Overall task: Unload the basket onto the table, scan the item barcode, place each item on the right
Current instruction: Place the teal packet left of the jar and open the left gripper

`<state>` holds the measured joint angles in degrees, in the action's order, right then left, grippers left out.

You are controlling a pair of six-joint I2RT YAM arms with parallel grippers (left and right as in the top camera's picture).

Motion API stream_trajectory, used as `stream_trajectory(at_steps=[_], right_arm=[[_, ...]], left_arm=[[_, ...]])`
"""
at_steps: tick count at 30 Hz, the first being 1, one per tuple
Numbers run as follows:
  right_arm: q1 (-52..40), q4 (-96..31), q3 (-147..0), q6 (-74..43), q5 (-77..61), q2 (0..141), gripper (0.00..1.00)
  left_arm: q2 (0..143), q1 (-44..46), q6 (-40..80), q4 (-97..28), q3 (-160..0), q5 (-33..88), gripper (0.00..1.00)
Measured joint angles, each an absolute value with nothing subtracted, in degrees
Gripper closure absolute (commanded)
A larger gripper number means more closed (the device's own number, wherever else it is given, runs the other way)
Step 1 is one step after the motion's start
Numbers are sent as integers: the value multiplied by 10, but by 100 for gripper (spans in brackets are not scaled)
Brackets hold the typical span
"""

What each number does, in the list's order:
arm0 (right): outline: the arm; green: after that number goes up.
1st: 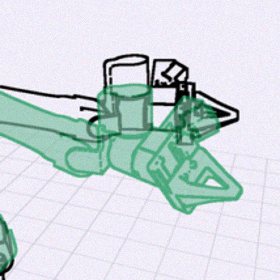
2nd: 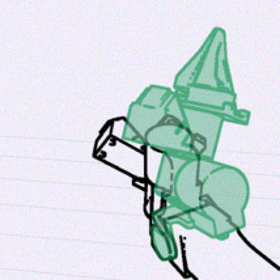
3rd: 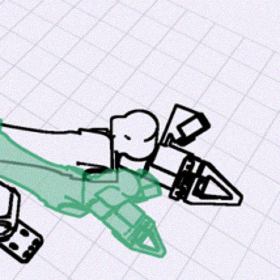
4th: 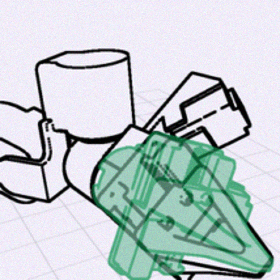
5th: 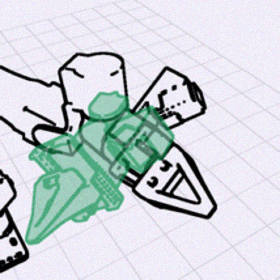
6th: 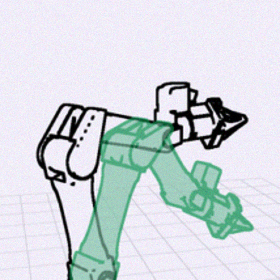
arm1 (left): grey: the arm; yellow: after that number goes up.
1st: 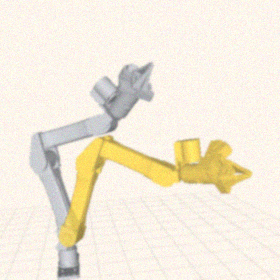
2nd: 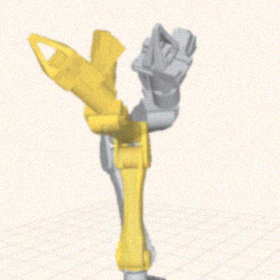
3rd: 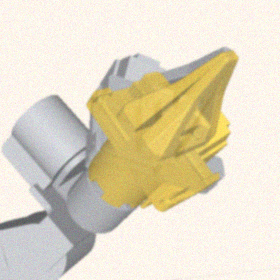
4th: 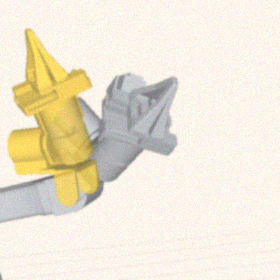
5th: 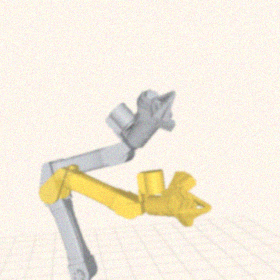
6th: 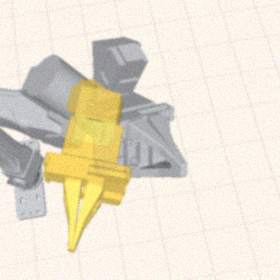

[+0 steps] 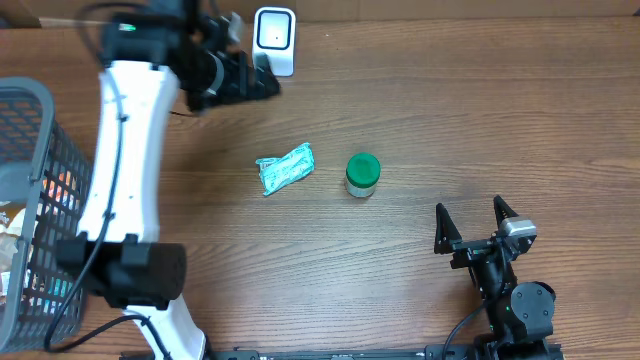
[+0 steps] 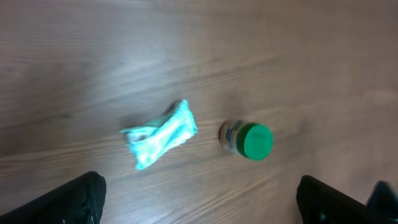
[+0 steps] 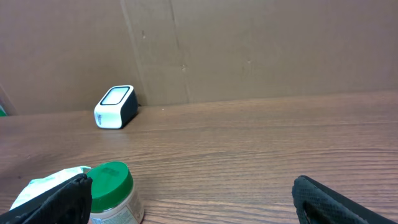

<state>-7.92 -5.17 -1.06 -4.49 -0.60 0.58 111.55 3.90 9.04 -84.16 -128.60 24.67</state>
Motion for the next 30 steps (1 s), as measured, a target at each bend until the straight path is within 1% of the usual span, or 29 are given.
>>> stream_trajectory(at_steps=[5, 8, 10, 14, 17, 24, 27, 30], right_arm=[[-79, -52, -11, -44, -6, 6, 0], [-79, -52, -11, -44, -6, 6, 0], [-79, -51, -11, -45, -6, 6, 0], [-79, -52, -11, -45, -6, 6, 0], [-79, -51, -11, -45, -6, 6, 0], [-79, -51, -11, -45, -6, 6, 0], [-79, -52, -11, -44, -6, 6, 0], [-79, -52, -11, -45, -6, 6, 0]], left_arm=[[1105, -33, 64, -915, -1401, 231, 2], [1104, -85, 93, -943, -1438, 192, 2], [1103, -138, 119, -944, -1463, 154, 0], [1092, -253, 181, -936, -1479, 54, 0], [1082, -317, 228, -935, -1481, -23, 0], [1081, -408, 286, -958, -1484, -110, 0], [1082, -426, 287, -964, -1462, -142, 0], [1084, -435, 288, -965, -1402, -185, 0]])
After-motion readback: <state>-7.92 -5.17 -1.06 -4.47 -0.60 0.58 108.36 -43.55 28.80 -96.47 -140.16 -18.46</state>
